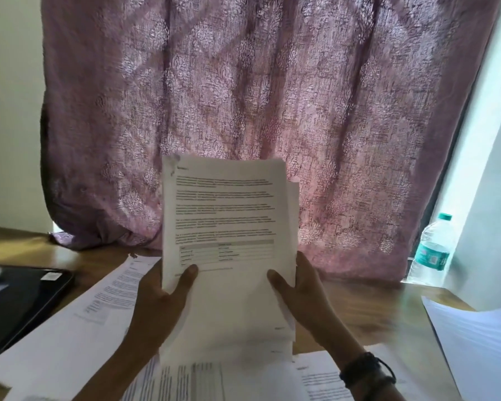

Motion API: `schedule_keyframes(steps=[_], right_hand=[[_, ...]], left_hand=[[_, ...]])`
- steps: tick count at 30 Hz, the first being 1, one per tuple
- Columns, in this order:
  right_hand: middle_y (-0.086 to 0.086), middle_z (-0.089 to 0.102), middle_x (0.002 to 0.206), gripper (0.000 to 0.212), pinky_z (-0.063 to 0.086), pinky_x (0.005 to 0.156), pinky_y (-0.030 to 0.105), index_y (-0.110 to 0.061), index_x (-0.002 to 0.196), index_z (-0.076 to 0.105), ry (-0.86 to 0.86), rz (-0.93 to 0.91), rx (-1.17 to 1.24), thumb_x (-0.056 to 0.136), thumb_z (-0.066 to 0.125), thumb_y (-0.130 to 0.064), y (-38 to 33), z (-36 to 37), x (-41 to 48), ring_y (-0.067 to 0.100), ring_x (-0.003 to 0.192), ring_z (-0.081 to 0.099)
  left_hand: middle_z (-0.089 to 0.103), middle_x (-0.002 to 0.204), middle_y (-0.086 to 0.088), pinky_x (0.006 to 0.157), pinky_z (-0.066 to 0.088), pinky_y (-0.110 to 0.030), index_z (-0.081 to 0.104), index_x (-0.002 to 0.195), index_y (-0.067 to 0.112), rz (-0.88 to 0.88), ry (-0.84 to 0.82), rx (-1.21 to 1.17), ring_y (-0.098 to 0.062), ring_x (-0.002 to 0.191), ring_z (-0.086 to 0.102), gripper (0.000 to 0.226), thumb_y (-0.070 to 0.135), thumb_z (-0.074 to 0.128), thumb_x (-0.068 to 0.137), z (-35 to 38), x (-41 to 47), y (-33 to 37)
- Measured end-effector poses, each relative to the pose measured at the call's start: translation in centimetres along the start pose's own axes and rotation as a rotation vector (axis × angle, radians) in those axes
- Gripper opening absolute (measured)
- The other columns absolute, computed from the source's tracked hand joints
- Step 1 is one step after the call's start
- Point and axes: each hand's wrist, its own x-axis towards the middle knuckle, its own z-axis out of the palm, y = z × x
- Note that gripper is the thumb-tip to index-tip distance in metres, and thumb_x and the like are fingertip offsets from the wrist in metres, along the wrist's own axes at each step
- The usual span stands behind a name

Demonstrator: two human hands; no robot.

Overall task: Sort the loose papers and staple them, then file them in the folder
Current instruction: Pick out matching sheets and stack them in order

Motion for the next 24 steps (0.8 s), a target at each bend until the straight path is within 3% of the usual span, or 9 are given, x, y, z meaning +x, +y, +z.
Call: schedule_keyframes(steps=[4,7,10,13,16,20,24], right_hand=[[-0.009,0.065,0.106,0.034,0.051,0.069,0.009,-0.015,0.119,0.051,0.043,-0.168,0.018,0.090,0.060,0.001,-0.3,0.7,0.0,-0.009,0.090,0.064],[-0.011,0.063,0.103,0.029,0.051,0.069,0.008,-0.018,0.112,0.050,0.058,-0.244,0.060,0.092,0.058,0.000,-0.9,1.1,0.1,-0.010,0.090,0.063],[-0.016,0.059,0.107,0.036,0.052,0.071,0.010,-0.022,0.117,0.044,0.064,-0.247,0.067,0.090,0.064,-0.013,-0.5,1.4,-0.1,-0.009,0.096,0.062],[-0.010,0.057,0.115,0.050,0.057,0.075,0.021,-0.026,0.122,0.039,0.064,-0.162,0.046,0.083,0.068,-0.035,1.0,1.3,-0.3,0.001,0.101,0.062],[-0.006,0.055,0.110,0.039,0.053,0.071,0.013,-0.024,0.116,0.040,0.077,-0.159,0.012,0.088,0.067,-0.019,1.9,1.5,-0.4,-0.006,0.097,0.060],[-0.009,0.056,0.103,0.035,0.048,0.066,0.006,-0.015,0.111,0.041,0.050,-0.164,0.024,0.090,0.058,0.006,1.8,2.0,-0.5,-0.016,0.087,0.059],[0.000,0.065,0.105,0.034,0.055,0.065,0.017,-0.018,0.107,0.047,0.001,-0.146,0.139,0.089,0.059,0.008,0.9,1.1,-0.2,-0.002,0.086,0.068]], left_hand=[[0.065,0.087,0.028,0.067,0.046,0.001,0.057,0.105,0.028,0.089,0.065,0.053,0.022,0.082,0.058,0.026,0.014,0.066,0.085,0.0,-0.2,0.5],[0.062,0.101,0.021,0.071,0.051,-0.005,0.055,0.112,0.026,0.102,0.094,0.048,0.019,0.085,0.060,0.031,0.023,0.066,0.083,-0.2,-0.2,1.1],[0.066,0.104,0.015,0.073,0.051,-0.008,0.058,0.116,0.023,0.076,0.074,-0.017,0.008,0.093,0.064,0.040,0.030,0.068,0.078,-0.8,0.0,1.0],[0.072,0.107,0.009,0.084,0.054,-0.024,0.063,0.111,0.027,0.006,-0.004,-0.017,-0.005,0.099,0.067,0.034,0.039,0.071,0.081,-1.6,0.7,0.1],[0.073,0.099,0.017,0.084,0.054,-0.032,0.067,0.097,0.035,-0.036,-0.037,0.031,-0.007,0.095,0.069,0.020,0.043,0.073,0.079,-1.8,1.2,-0.6],[0.070,0.089,0.029,0.078,0.055,-0.016,0.063,0.096,0.036,-0.053,-0.048,0.024,0.004,0.091,0.067,0.018,0.020,0.065,0.087,-1.6,1.1,-0.6],[0.073,0.108,0.005,0.078,0.057,-0.023,0.065,0.112,0.020,-0.165,-0.141,-0.220,-0.012,0.098,0.069,0.027,0.015,0.061,0.086,-2.1,1.1,0.4]])
